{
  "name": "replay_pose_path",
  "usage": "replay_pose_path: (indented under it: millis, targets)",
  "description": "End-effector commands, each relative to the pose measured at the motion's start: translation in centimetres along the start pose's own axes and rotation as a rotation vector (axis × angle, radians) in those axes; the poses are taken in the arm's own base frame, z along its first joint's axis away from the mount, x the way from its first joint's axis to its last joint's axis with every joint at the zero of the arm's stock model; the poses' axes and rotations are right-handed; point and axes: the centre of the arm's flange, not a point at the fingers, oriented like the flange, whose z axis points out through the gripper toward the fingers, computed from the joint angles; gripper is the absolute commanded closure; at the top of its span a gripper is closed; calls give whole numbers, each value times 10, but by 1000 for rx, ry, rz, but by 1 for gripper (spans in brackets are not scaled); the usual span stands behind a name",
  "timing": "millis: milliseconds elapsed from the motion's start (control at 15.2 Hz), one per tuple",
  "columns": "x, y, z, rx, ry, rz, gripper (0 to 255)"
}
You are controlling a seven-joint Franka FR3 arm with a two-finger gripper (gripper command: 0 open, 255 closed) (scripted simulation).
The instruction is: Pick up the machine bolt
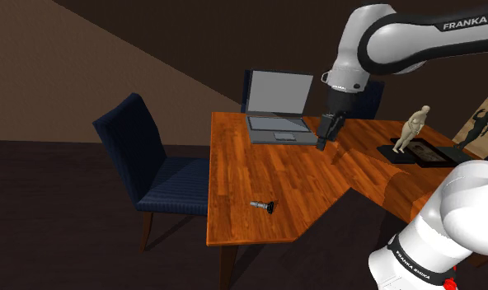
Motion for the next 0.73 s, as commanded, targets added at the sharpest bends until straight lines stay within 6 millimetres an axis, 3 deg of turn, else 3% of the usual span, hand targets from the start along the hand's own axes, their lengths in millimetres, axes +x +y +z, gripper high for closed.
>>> replay_pose_path:
  millis: [0, 660]
  targets:
    - [12, -1, 21, -8, 0, -29, 0]
    - [74, -14, 138, -47, -12, -168, 0]
